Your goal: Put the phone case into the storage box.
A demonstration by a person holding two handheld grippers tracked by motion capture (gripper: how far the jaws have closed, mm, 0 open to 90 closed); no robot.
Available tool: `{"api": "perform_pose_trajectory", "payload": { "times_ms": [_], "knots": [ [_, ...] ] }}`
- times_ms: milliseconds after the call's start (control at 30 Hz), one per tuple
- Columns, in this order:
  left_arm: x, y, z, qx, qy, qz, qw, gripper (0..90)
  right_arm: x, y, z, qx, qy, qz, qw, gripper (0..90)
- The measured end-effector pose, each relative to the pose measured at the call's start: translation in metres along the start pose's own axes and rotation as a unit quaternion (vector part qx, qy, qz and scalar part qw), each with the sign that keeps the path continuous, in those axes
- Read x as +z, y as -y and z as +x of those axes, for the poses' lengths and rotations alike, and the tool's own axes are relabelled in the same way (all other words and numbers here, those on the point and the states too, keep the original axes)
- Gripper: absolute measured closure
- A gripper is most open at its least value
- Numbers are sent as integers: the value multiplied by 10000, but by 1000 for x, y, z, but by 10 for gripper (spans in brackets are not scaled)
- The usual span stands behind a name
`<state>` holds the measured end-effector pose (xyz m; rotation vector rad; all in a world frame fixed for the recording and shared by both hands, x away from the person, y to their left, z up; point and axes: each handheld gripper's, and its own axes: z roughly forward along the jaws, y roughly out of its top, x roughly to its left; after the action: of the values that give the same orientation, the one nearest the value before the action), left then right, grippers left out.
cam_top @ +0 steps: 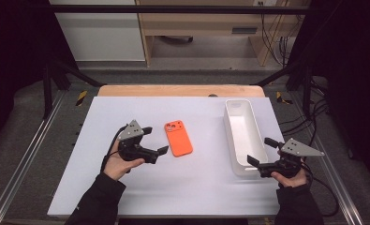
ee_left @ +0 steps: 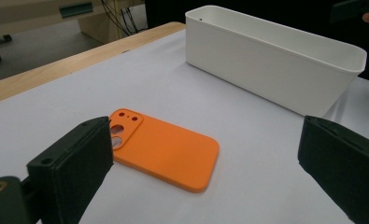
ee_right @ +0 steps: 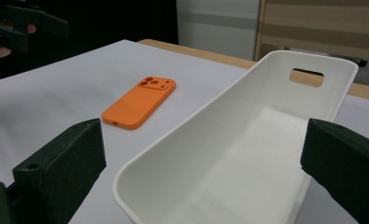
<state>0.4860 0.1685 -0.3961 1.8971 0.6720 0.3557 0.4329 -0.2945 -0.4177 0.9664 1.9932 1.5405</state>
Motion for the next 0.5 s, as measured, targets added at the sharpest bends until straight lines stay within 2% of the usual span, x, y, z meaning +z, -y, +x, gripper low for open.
{"api": "perform_pose_trajectory", "payload": {
  "times_ms": [400, 500],
  "knots": [
    [30, -12, -6, 66, 63, 251, 9996, 83, 0, 0, 0, 3, -17, 6, 10000, 4],
    [38, -14, -8, 130, 99, 320, 9994, 129, 0, 0, 0, 0, -13, 11, 10000, 4]
  ]
}}
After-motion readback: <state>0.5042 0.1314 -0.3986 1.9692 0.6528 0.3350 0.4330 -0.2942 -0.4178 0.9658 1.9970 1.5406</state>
